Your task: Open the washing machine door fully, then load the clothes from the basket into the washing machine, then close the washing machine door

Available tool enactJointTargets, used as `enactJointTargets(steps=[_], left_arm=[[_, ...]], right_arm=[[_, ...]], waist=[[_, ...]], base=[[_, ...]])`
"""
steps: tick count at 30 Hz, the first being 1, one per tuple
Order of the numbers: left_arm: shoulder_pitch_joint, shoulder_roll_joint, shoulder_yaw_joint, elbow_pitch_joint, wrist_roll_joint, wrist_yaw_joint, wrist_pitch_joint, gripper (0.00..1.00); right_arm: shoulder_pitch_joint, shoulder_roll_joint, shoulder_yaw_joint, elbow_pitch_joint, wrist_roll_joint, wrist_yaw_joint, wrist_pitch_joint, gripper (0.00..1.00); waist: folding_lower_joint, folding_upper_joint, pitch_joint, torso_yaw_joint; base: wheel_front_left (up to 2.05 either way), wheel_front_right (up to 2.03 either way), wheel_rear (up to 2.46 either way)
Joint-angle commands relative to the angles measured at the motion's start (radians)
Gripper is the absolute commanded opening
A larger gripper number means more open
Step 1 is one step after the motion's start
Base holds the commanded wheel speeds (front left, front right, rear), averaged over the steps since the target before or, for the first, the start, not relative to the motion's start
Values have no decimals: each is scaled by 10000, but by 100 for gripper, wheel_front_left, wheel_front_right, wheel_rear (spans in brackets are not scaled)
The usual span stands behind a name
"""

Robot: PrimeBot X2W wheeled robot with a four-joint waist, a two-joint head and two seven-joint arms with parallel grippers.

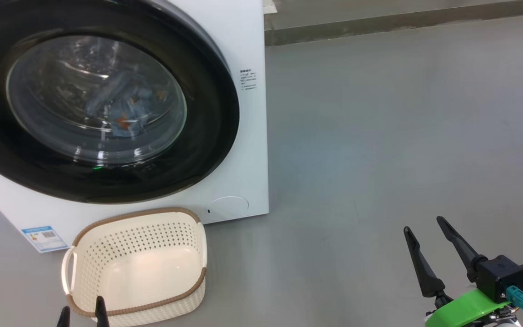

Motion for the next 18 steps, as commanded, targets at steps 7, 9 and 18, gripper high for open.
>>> enactJointTargets(steps=[7,9,18], left_arm=[[-202,100,298,-313,7,109,-65,100],[-208,100,295,-337,-1,112,-65,100],[-267,100,293,-471,-40,160,-65,100]], right_arm=[[-101,-69,294,-167,-68,-63,25,100],[-90,-37,289,-182,-70,-63,25,100],[-38,84,188,-270,-46,-63,25,100]], waist=[[0,0,-7,244],[0,0,4,288],[0,0,105,399]], base=[[0,0,0],[0,0,0],[0,0,0]])
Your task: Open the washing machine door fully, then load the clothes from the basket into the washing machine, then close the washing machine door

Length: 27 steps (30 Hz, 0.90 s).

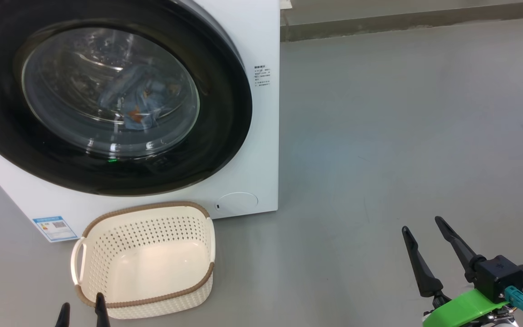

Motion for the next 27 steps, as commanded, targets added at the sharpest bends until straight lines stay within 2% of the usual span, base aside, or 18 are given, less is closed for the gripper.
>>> enactJointTargets(steps=[1,8,9,14,21,27], left_arm=[[-273,100,322,-283,-27,67,-65,100],[-296,100,376,-357,23,81,-65,100],[-7,0,26,-70,-3,5,3,0],[34,-220,-65,574,-3,-2,17,0],[-108,-202,-1,581,-720,-58,244,0],[-215,-187,21,571,-1340,-106,406,0]], right_arm=[[-48,-48,206,-266,-46,-63,25,100],[-81,-52,194,-275,-55,-63,25,100],[1,5,-3,1,5,0,0,0],[292,232,21,711,19,8,-1,0],[253,284,-62,708,839,4,202,0],[200,329,-135,728,1540,0,377,0]], waist=[[0,0,13,9],[0,0,49,73],[0,0,49,71],[0,0,52,74],[23,0,47,80],[1,0,85,84]], base=[[0,0,0],[0,0,0],[0,0,0],[0,0,0],[0,0,0],[0,0,0]])
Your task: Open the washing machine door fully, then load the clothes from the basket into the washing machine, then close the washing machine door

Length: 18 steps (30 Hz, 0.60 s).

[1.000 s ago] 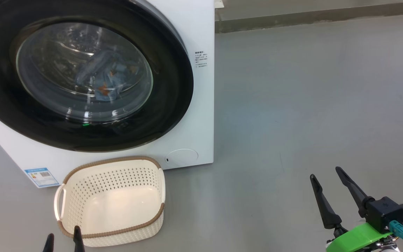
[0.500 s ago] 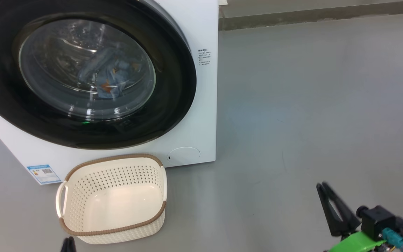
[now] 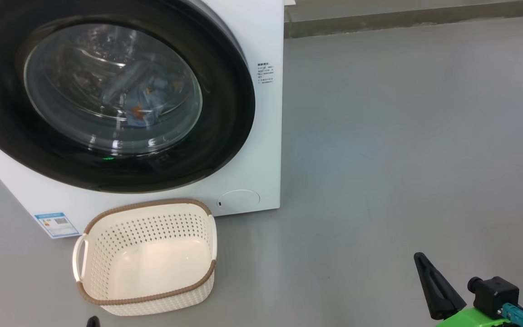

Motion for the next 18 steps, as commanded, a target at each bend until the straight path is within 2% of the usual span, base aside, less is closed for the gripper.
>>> enactJointTargets(steps=[1,18], left_arm=[[-258,118,94,-206,-250,-93,54,0],[-557,159,184,-227,-1896,-221,517,0]], right_arm=[[-313,-49,-104,-230,324,-8,44,0],[-440,75,-307,-197,2184,-17,517,0]], waist=[[-2,-1,5,1],[-2,-1,49,13]], base=[[0,0,0],[0,0,0]])
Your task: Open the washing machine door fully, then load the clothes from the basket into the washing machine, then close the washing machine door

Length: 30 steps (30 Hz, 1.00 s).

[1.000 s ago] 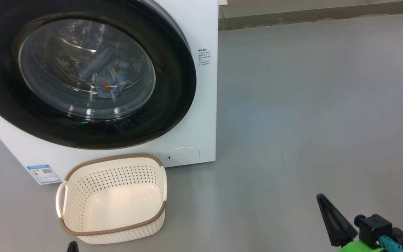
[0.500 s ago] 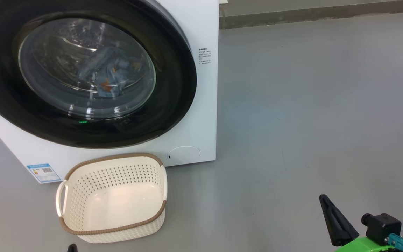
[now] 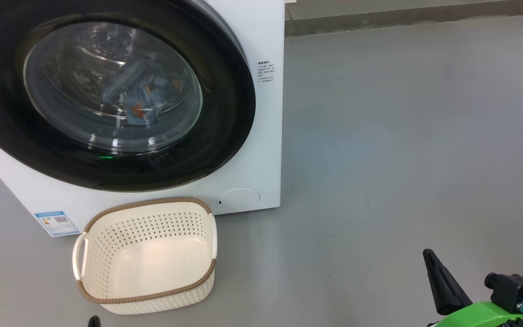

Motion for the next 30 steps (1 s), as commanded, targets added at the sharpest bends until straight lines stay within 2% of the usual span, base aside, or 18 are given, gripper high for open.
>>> enactJointTargets(steps=[1,30], left_arm=[[-462,149,153,-226,-313,-54,71,0],[-1008,223,326,-258,-3292,-286,920,0]], right_arm=[[-358,-47,-34,-214,310,-18,66,0],[-581,189,-416,-162,3669,-34,935,0]], waist=[[-1,0,3,1],[-1,0,82,23]], base=[[0,0,0],[0,0,0]])
